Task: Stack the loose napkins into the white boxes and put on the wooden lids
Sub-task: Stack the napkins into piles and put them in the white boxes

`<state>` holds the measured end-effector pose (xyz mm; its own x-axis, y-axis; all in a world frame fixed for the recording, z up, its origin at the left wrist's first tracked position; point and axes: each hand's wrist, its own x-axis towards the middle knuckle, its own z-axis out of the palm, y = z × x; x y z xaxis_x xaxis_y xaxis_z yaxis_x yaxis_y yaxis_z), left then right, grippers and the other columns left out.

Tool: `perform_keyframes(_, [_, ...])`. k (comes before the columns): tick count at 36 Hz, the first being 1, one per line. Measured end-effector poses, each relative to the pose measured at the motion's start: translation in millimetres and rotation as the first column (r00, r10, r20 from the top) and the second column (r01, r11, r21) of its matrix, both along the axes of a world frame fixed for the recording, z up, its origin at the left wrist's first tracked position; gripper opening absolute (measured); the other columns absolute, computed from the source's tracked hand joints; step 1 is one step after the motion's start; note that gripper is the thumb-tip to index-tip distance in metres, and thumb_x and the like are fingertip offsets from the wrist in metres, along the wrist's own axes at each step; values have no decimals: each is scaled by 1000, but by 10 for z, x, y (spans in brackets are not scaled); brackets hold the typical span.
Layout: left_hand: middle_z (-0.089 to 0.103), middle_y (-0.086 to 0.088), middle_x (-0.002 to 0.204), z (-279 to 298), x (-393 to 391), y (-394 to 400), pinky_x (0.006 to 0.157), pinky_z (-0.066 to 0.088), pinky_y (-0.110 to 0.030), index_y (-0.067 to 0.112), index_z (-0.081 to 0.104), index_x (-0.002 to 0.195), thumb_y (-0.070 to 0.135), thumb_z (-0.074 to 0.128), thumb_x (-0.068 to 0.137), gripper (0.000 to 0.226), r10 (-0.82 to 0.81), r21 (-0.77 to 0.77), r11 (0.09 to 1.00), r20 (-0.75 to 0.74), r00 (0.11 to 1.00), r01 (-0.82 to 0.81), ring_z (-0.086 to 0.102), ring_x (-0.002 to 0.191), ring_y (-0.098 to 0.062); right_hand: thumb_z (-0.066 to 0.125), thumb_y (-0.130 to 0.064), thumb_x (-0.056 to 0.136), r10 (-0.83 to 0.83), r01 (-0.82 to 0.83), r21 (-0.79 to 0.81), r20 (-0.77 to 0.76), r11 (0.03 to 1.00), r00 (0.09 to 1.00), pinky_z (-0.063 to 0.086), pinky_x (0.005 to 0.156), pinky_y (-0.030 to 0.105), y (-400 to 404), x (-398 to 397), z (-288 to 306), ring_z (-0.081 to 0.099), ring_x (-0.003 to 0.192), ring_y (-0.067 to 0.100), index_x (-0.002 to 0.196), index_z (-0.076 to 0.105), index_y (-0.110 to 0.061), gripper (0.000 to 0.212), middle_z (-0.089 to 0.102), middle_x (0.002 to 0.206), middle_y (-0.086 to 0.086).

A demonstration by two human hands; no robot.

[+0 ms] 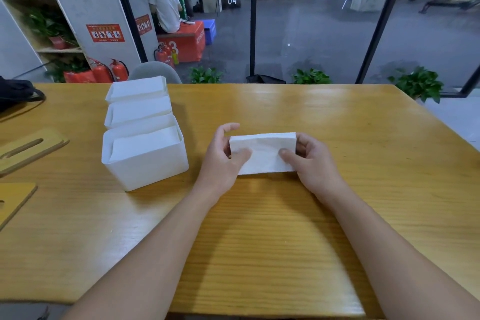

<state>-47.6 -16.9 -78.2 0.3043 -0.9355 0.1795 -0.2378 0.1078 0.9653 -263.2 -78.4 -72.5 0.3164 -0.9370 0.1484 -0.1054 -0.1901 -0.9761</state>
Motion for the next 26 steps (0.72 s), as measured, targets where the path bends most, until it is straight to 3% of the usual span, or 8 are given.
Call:
perform_keyframes(3, [80,4,112,6,76,155,95,62,-48,52,42,147,35,77,100,61,-86,89,993,25,996,84,76,101,-21,66,-5,105,48,-54,100,64,993,997,59,97,52,94,-42,-11,77,109,34,125,74,-15,23,81,114,10])
perform_keyframes(7, [83,-2,108,60,90,365,86,65,-52,42,42,147,26,75,103,58,-65,82,994,-43,997,69,79,97,-29,72,-12,103,37,-49,166,74,985,997,64,80,52,208,-60,-26,75,91,34,126,67,-13,24,80,104,14])
perform_keyframes(10, [83,-2,107,64,108,532,82,67,-55,34,43,139,22,76,102,51,-22,103,994,-92,996,31,80,96,-29,78,-14,99,20,-36,187,89,982,996,63,67,40,329,-85,1,66,77,26,131,56,-15,39,71,91,10])
perform_keyframes(13, [82,-7,105,72,161,740,74,68,-47,29,41,127,24,77,101,45,12,117,993,-68,998,-4,77,99,-32,76,-6,98,50,-57,137,56,989,997,63,63,38,475,-77,38,64,67,19,125,50,-10,38,62,93,7])
perform_keyframes(16, [80,-6,105,113,280,969,79,67,-46,28,41,121,25,76,101,40,25,103,994,-41,999,-20,79,93,-26,73,-4,99,69,-67,46,-26,997,997,65,64,46,579,7,101,66,72,18,109,52,-7,23,59,98,6])
perform_keyframes(20, [70,0,103,148,508,1239,71,50,-44,26,52,113,23,73,102,24,31,53,998,48,998,-33,65,76,-18,70,-10,103,135,-139,-22,-118,990,984,63,68,51,699,219,208,66,65,21,97,59,-12,13,68,109,1])
perform_keyframes(23, [65,5,98,213,709,1400,67,46,-39,23,59,109,19,70,104,13,44,22,999,124,991,-47,58,73,-20,69,-11,104,184,-191,-57,-100,980,978,62,63,39,769,458,308,67,71,21,102,65,-13,6,68,112,1])
perform_keyframes(26, [67,2,106,360,934,1545,74,50,-43,23,64,114,17,69,105,12,86,-10,996,179,980,-86,62,84,-37,68,-15,106,228,-238,-97,-105,966,968,60,64,31,807,727,422,69,72,20,107,70,-17,3,68,115,-2])
